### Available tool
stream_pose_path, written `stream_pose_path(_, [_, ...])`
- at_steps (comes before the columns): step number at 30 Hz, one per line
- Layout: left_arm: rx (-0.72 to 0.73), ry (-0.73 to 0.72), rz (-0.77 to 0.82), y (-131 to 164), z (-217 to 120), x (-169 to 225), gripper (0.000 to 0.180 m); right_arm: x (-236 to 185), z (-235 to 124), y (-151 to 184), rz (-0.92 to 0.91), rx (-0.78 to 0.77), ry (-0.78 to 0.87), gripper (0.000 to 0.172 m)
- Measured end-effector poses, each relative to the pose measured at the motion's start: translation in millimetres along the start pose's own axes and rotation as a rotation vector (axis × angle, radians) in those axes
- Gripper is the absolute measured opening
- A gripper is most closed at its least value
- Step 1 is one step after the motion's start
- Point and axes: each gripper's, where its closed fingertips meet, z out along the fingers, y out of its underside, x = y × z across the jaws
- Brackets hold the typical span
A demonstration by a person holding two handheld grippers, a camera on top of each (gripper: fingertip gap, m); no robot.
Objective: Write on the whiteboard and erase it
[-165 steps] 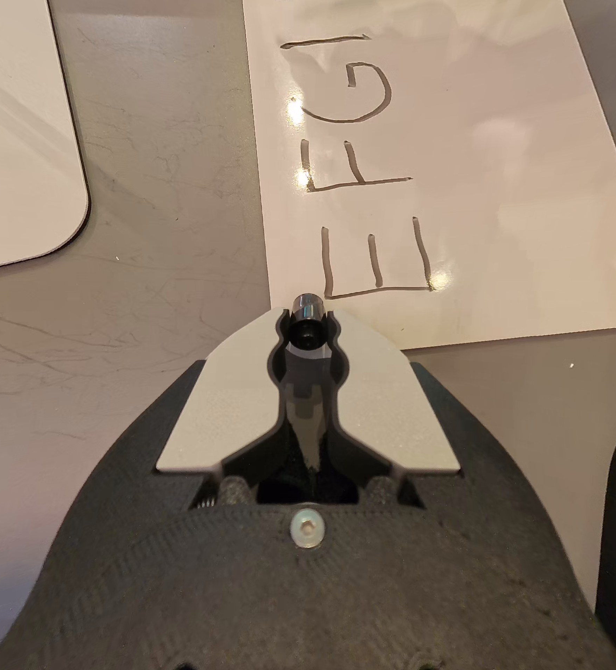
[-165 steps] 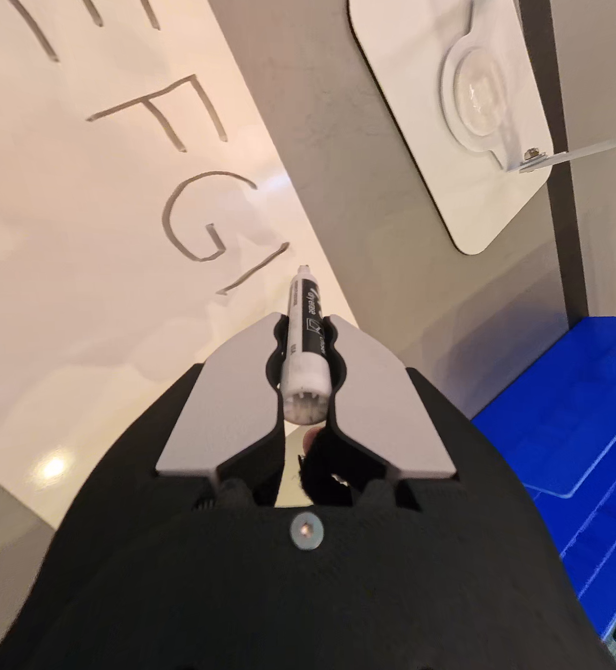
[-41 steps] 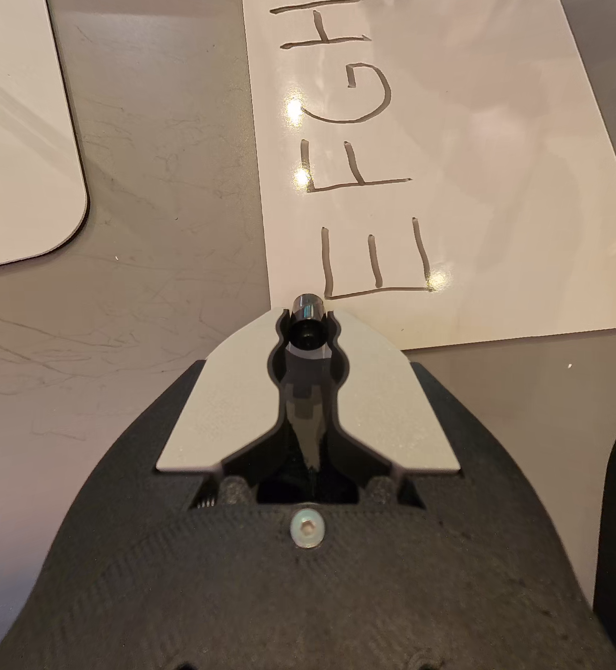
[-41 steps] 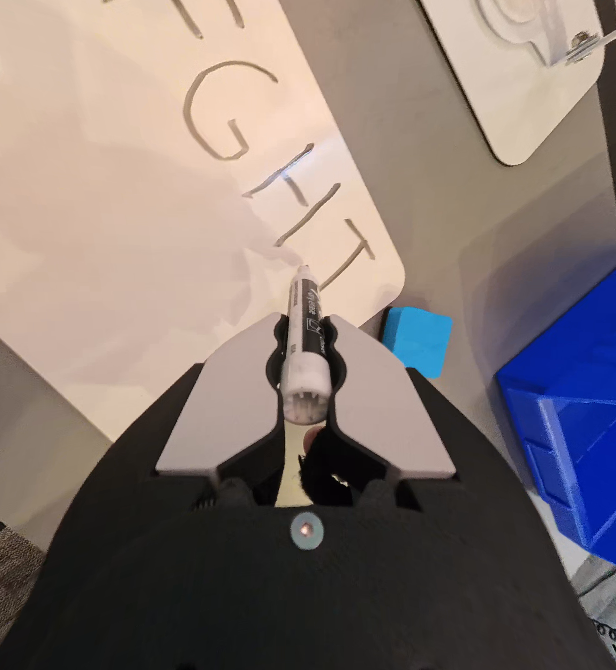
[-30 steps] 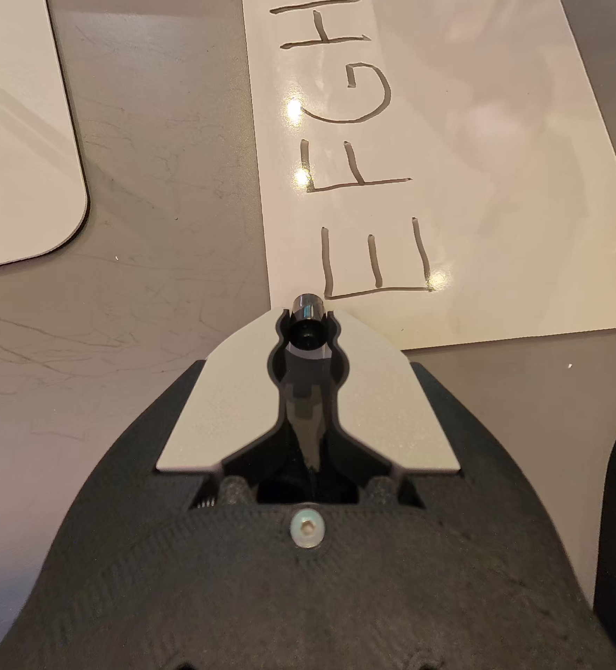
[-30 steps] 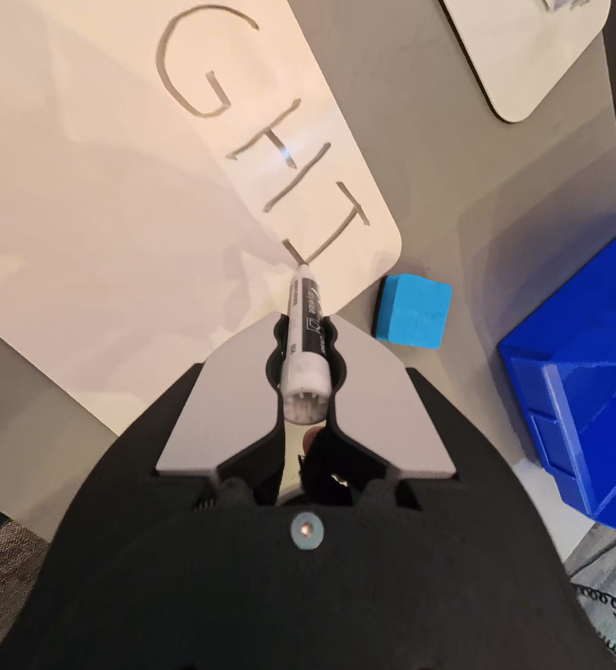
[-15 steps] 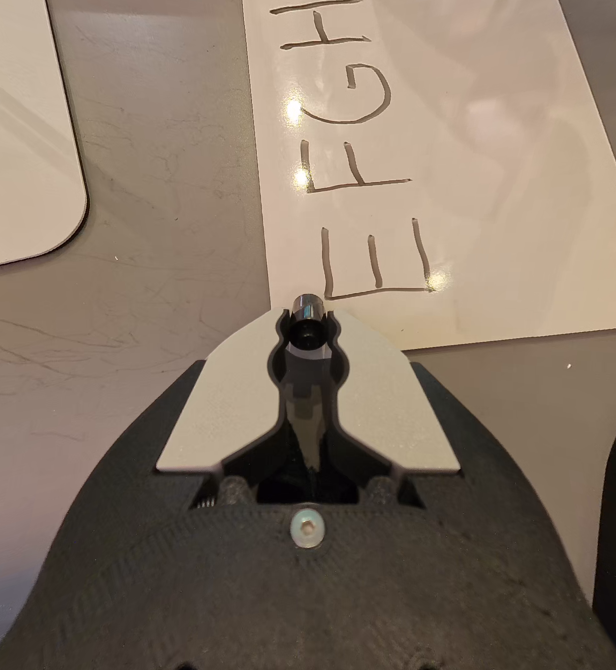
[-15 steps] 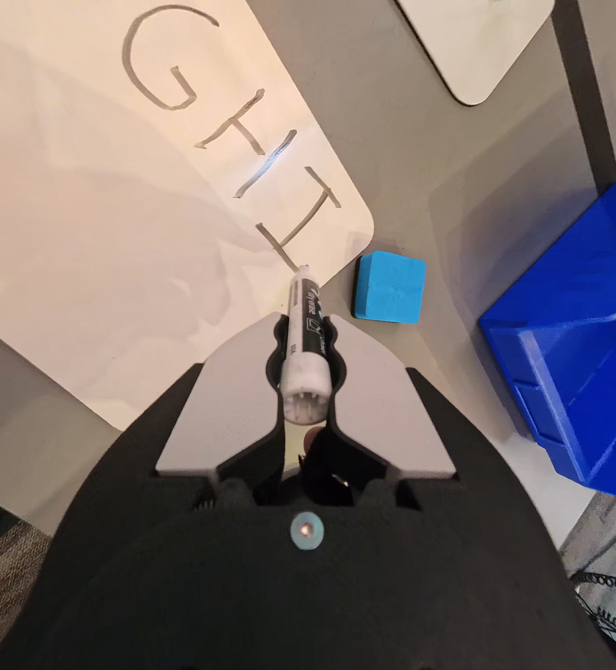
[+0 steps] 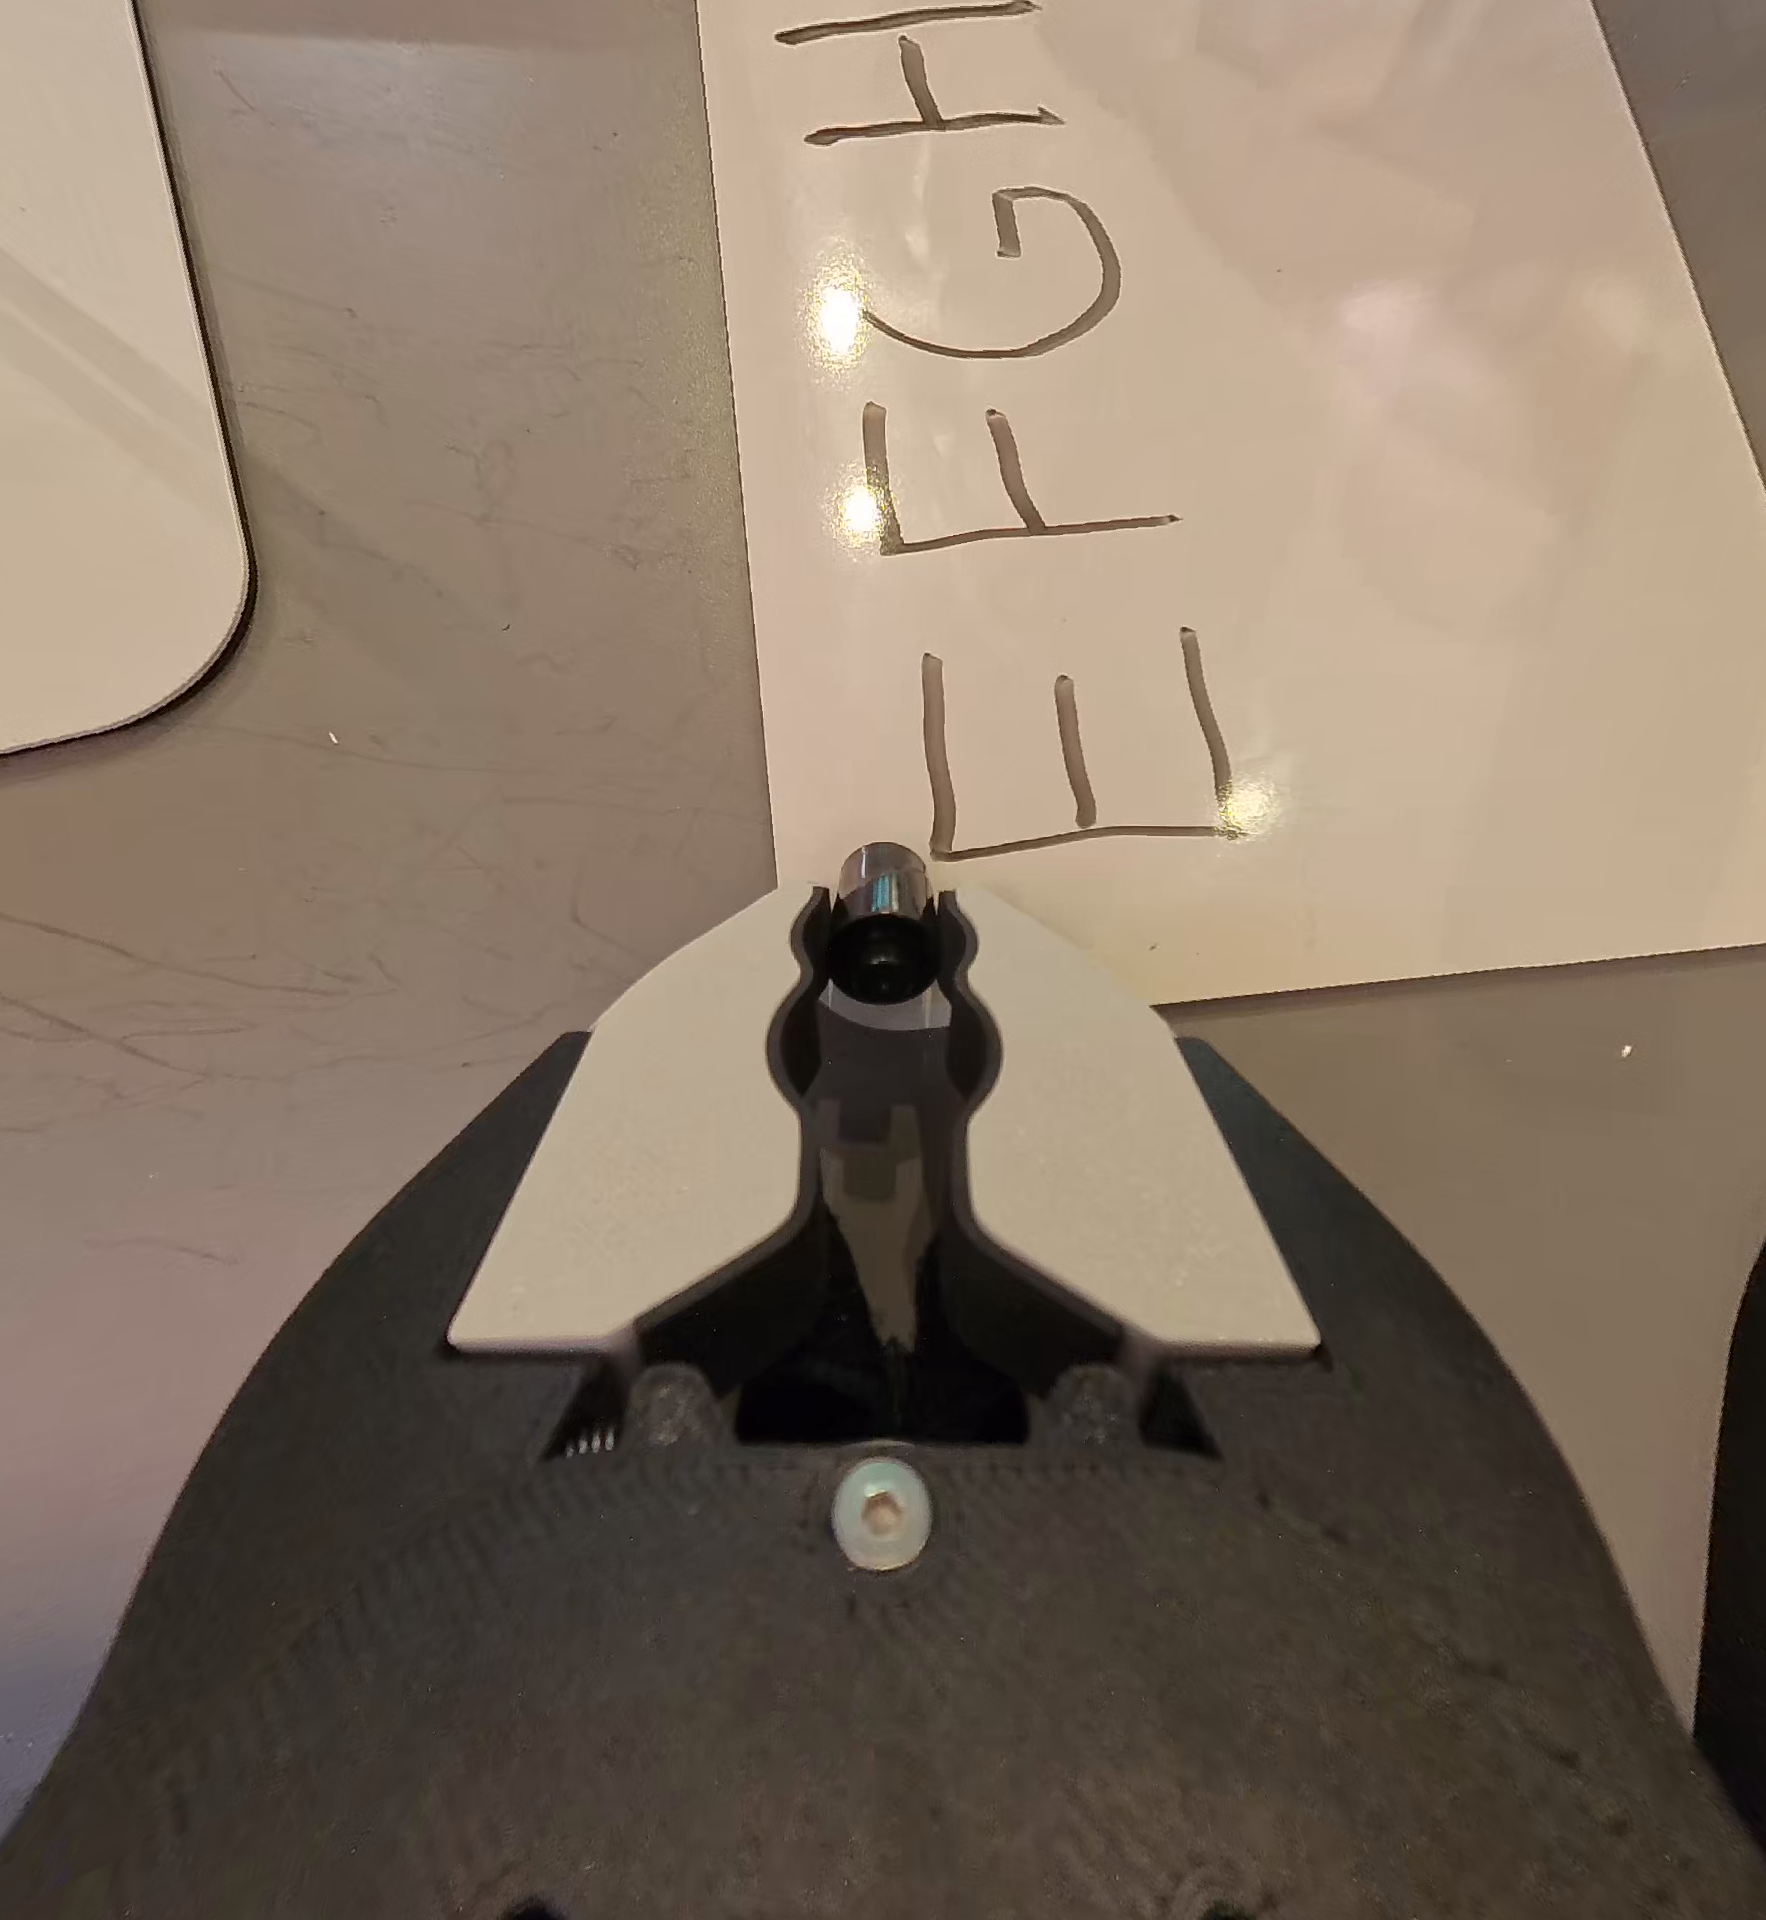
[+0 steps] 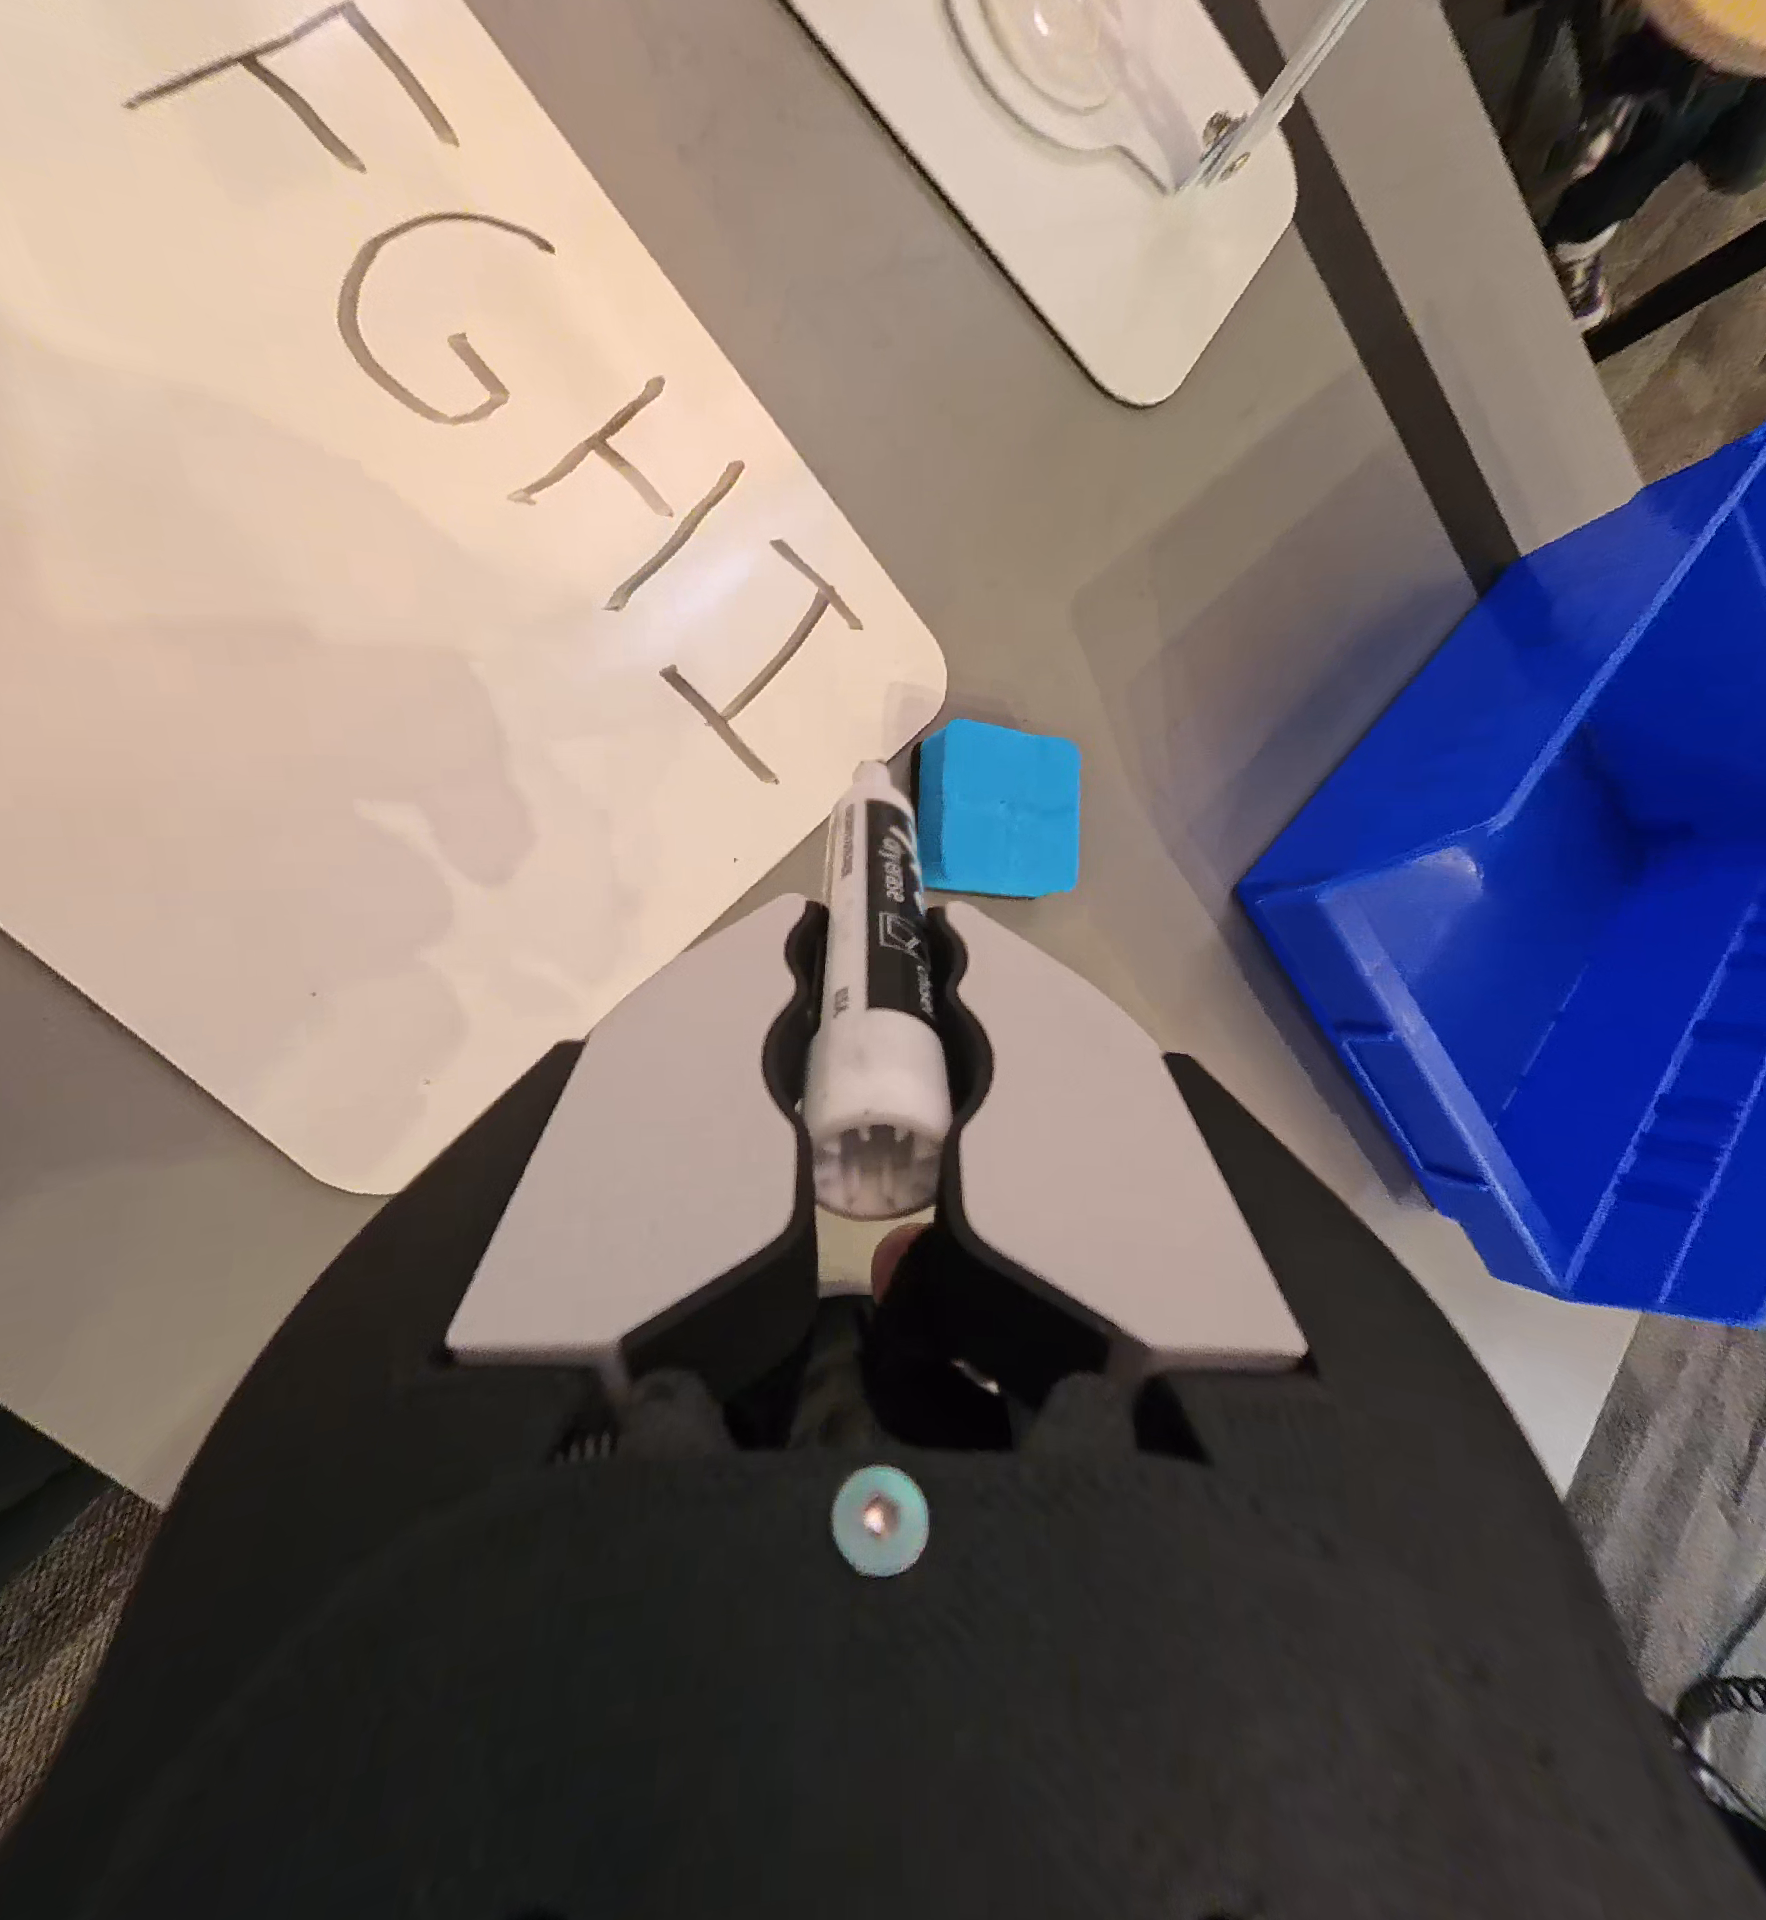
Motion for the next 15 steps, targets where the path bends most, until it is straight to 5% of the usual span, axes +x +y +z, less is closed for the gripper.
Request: stream_pose_path(15, [0.062,-0.02,-0.052,-8,-8,-12,0.02,38,36,-111,-0.236,0.413,-0.238,0.02])
